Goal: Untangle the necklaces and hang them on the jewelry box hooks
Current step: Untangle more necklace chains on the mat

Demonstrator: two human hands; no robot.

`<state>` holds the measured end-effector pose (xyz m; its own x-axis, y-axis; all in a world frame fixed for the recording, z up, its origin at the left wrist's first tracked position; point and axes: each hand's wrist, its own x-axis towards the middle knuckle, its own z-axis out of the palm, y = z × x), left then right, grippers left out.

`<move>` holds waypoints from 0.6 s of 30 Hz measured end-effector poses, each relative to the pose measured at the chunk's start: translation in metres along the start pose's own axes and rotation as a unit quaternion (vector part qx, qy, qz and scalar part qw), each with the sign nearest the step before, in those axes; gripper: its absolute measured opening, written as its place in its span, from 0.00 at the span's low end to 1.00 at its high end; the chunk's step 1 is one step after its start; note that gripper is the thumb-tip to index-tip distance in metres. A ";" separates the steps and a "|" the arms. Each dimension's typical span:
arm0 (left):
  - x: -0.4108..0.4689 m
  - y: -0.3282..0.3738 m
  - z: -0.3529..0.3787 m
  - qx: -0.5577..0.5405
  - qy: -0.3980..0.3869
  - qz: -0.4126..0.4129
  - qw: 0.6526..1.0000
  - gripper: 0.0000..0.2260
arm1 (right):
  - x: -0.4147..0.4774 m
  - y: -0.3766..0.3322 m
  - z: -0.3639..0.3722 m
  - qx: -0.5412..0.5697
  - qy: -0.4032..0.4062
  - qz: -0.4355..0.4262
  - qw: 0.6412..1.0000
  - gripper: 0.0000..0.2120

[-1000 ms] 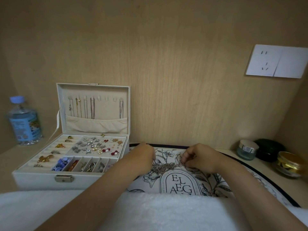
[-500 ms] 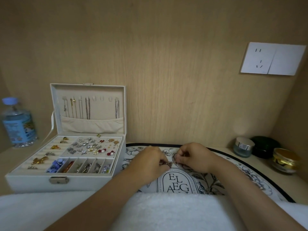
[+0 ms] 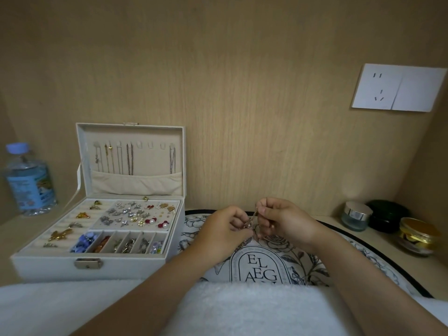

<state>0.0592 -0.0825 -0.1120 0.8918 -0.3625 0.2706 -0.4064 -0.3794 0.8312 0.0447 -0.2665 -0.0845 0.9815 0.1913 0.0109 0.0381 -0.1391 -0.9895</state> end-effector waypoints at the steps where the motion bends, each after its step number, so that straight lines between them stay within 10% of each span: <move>1: 0.001 0.000 -0.002 -0.020 0.009 -0.006 1.000 0.10 | 0.000 -0.001 -0.002 0.009 0.003 0.006 1.000 0.08; 18: -0.004 0.001 -0.002 -0.156 -0.020 -0.055 0.986 0.09 | -0.003 0.000 -0.008 -0.216 0.076 -0.036 0.973 0.04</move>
<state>0.0556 -0.0799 -0.1117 0.9156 -0.3700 0.1571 -0.2223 -0.1405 0.9648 0.0428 -0.2745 -0.0836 0.9886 0.0742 0.1313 0.1506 -0.5322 -0.8331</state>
